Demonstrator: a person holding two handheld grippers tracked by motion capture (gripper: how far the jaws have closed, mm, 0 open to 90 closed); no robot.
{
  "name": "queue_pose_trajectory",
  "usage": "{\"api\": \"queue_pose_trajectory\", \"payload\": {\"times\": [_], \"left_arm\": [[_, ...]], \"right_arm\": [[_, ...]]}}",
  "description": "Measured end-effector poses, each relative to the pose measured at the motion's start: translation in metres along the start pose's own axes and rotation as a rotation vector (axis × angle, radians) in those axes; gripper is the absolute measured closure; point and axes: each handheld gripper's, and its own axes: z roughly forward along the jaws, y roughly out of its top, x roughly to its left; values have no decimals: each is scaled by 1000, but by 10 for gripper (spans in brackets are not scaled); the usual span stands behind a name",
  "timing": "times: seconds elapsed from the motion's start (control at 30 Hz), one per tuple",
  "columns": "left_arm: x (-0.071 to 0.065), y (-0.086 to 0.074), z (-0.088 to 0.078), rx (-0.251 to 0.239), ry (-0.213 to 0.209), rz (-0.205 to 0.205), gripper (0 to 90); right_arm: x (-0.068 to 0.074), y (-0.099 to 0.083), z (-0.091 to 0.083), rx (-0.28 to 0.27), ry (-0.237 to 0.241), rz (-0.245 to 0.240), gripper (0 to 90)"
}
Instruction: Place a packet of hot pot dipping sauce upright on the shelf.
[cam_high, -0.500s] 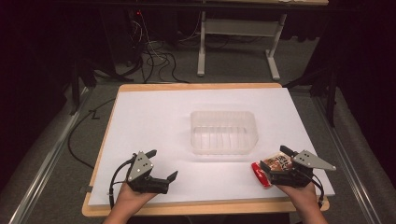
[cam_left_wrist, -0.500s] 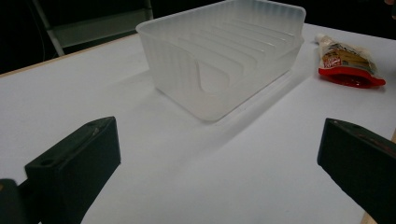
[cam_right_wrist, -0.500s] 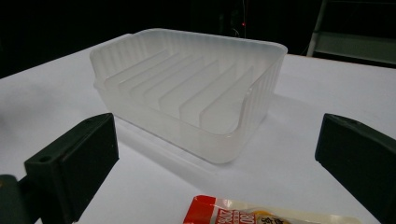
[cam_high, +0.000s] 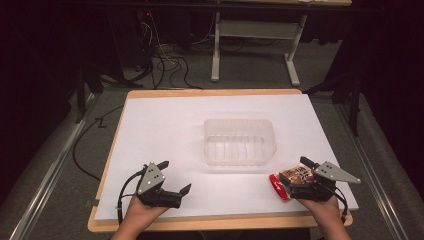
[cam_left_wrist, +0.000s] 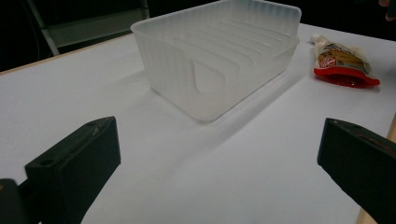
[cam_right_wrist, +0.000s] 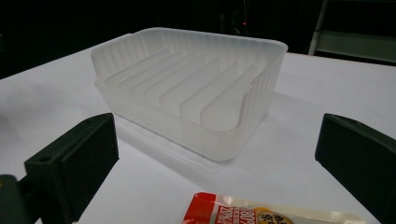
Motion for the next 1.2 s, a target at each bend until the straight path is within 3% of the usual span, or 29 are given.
{"api": "queue_pose_trajectory", "payload": {"times": [0.27, 0.87, 1.2], "left_arm": [[-1, -2, 3, 7, -12, -6, 0], [-1, -4, 6, 15, -16, 1, 3], [0, -4, 5, 11, -23, 15, 20]], "right_arm": [[-4, 0, -4, -4, -20, 6, 0], [-38, -6, -24, 0, -132, 57, 24], [-59, -14, -30, 64, -182, 109, 120]]}}
